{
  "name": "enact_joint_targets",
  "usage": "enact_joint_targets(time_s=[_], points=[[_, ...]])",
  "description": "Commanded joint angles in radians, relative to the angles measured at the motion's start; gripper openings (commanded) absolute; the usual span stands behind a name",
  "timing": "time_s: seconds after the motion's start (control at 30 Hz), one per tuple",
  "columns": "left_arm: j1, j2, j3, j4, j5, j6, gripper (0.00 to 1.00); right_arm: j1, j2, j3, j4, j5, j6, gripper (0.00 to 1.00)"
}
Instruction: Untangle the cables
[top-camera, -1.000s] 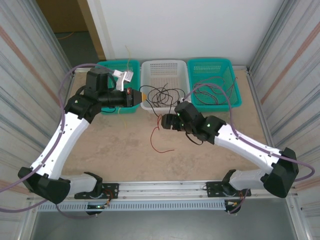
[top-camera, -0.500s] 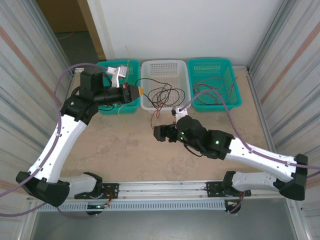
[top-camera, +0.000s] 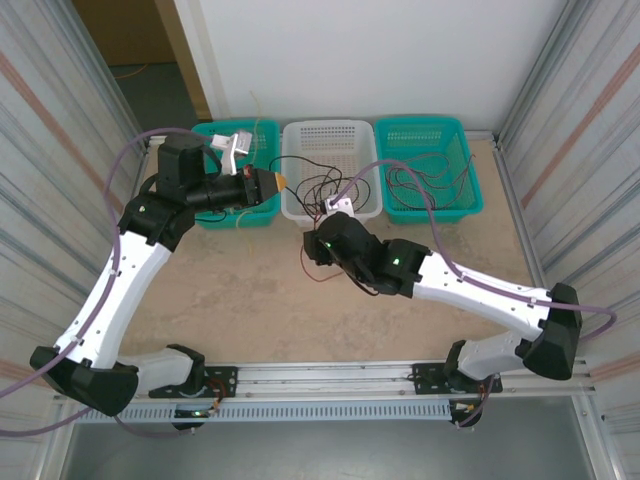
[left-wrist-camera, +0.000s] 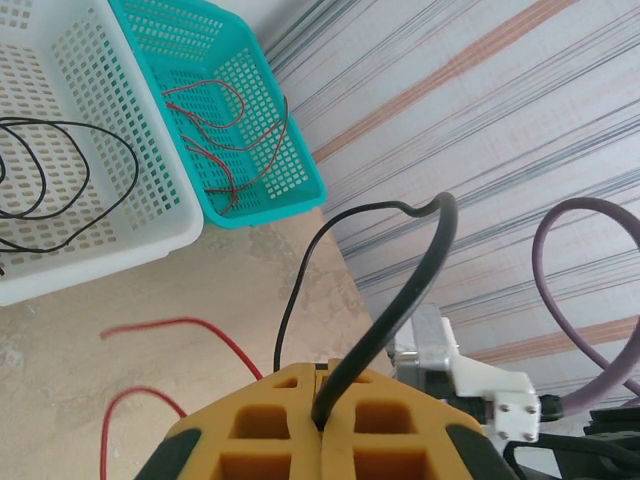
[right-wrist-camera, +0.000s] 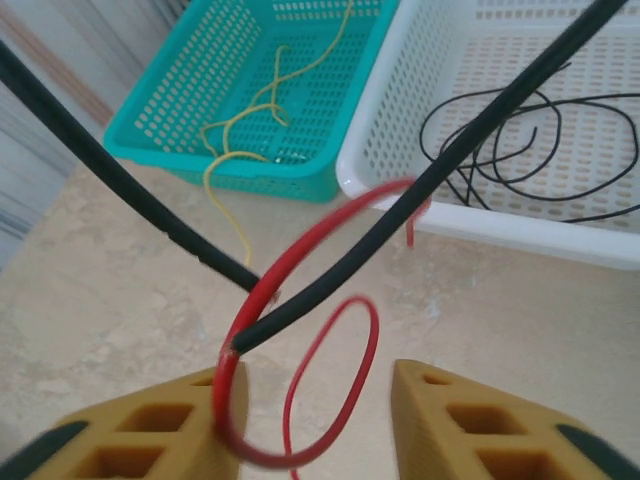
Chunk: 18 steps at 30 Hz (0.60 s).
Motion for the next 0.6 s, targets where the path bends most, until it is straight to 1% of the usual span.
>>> enact_joint_targets(time_s=[0.0, 0.13, 0.2, 0.23, 0.47, 0.57], points=[[0.006, -0.022, 0.031, 0.018, 0.001, -0.009, 0.0, -0.007, 0.009, 0.001, -0.018, 0.013, 0.0, 0.3], [0.009, -0.01, 0.052, 0.016, -0.005, -0.007, 0.0, -0.009, 0.008, -0.016, -0.009, 0.005, 0.003, 0.11], [0.012, -0.002, 0.066, 0.02, -0.005, -0.008, 0.0, -0.007, 0.0, -0.028, -0.012, 0.006, 0.005, 0.02], [0.013, 0.002, 0.072, 0.024, -0.007, -0.009, 0.0, -0.007, -0.005, -0.04, -0.013, 0.006, 0.006, 0.0], [0.051, 0.045, 0.132, 0.056, 0.021, -0.038, 0.0, -0.009, -0.06, -0.165, -0.034, 0.004, 0.075, 0.0], [0.069, 0.068, 0.173, 0.053, 0.006, -0.018, 0.0, -0.011, -0.093, -0.228, -0.058, 0.021, 0.127, 0.0]])
